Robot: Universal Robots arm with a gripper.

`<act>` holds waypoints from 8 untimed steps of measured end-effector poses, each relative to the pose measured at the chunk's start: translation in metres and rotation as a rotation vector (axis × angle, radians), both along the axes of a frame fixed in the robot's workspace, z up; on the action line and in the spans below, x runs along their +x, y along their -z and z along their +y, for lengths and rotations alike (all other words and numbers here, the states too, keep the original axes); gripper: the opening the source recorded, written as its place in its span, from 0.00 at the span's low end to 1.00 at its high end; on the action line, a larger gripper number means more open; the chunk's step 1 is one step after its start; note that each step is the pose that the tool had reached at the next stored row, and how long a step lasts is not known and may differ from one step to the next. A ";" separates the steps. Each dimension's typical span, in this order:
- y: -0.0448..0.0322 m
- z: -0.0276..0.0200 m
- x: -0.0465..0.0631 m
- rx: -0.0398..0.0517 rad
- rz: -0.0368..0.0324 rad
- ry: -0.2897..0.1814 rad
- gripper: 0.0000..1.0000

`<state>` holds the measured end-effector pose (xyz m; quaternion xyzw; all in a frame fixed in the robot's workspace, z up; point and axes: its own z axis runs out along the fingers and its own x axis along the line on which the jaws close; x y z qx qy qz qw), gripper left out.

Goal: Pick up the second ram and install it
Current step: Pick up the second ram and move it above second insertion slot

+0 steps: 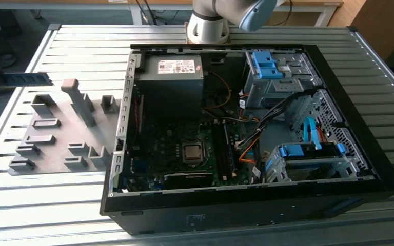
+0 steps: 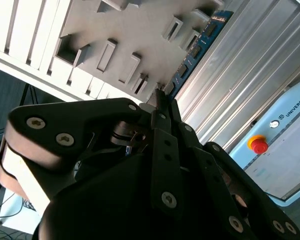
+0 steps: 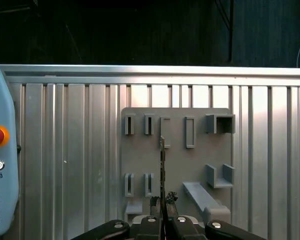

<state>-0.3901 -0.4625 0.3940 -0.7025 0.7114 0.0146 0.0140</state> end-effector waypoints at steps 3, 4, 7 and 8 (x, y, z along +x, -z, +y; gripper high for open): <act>0.0000 0.0000 0.004 0.0000 0.0000 0.000 0.14; -0.0001 0.0000 0.005 -0.0001 0.0001 0.000 0.14; 0.0000 0.0000 0.007 0.0000 0.0000 0.000 0.14; 0.0000 0.0000 0.008 0.0000 0.0000 0.000 0.14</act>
